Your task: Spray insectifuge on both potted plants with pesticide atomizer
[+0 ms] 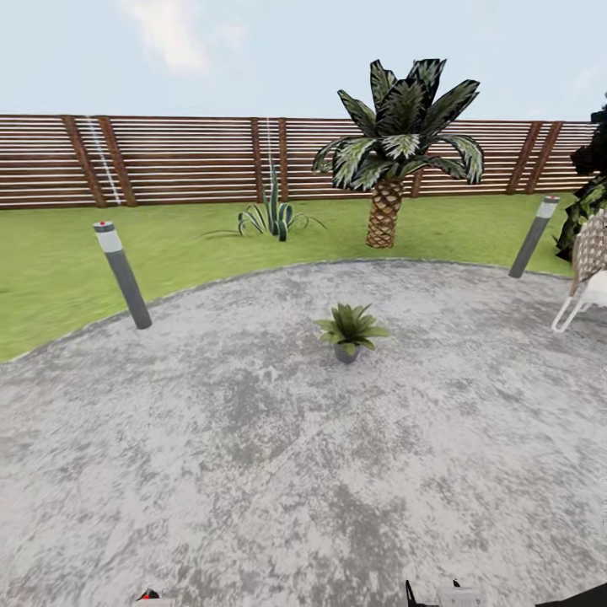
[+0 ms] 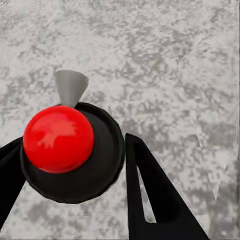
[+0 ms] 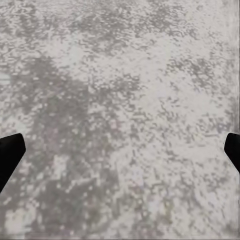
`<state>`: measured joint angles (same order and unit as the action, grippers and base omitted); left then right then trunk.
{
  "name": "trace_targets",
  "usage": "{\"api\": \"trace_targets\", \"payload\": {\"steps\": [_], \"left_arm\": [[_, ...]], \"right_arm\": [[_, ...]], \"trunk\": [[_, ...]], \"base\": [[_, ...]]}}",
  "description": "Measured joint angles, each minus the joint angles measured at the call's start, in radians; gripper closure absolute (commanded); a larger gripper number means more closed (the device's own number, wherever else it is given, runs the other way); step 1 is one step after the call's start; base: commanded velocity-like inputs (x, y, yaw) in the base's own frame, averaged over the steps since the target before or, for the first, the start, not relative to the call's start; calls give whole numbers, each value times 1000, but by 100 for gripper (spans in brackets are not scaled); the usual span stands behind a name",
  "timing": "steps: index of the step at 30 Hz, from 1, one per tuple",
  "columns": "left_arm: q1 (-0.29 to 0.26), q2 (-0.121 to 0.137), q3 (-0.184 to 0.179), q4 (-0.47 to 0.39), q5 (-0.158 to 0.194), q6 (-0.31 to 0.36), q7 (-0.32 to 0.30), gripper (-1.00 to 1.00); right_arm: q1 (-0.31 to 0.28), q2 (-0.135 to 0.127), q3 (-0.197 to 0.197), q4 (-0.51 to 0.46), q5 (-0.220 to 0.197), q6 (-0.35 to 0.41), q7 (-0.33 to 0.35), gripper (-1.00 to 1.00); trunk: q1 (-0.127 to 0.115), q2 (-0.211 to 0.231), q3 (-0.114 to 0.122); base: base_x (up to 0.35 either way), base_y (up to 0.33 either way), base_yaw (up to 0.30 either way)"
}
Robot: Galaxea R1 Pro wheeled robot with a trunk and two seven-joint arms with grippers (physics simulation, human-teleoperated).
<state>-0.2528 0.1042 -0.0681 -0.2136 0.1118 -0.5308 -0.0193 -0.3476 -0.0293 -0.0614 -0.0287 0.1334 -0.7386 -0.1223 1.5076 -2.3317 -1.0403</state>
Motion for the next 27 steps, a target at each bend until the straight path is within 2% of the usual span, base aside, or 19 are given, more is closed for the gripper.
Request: {"api": "trace_targets", "payload": {"steps": [11,27], "left_arm": [[0,0,0,0,0,-1,0,100],[0,0,0,0,0,-1,0,100]], "right_arm": [[0,0,0,0,0,0,0,-100],[0,0,0,0,0,0,-1,-100]], "trunk": [[0,0,0],[0,0,0]], "base": [[338,0,-268],[338,0,-13]]}}
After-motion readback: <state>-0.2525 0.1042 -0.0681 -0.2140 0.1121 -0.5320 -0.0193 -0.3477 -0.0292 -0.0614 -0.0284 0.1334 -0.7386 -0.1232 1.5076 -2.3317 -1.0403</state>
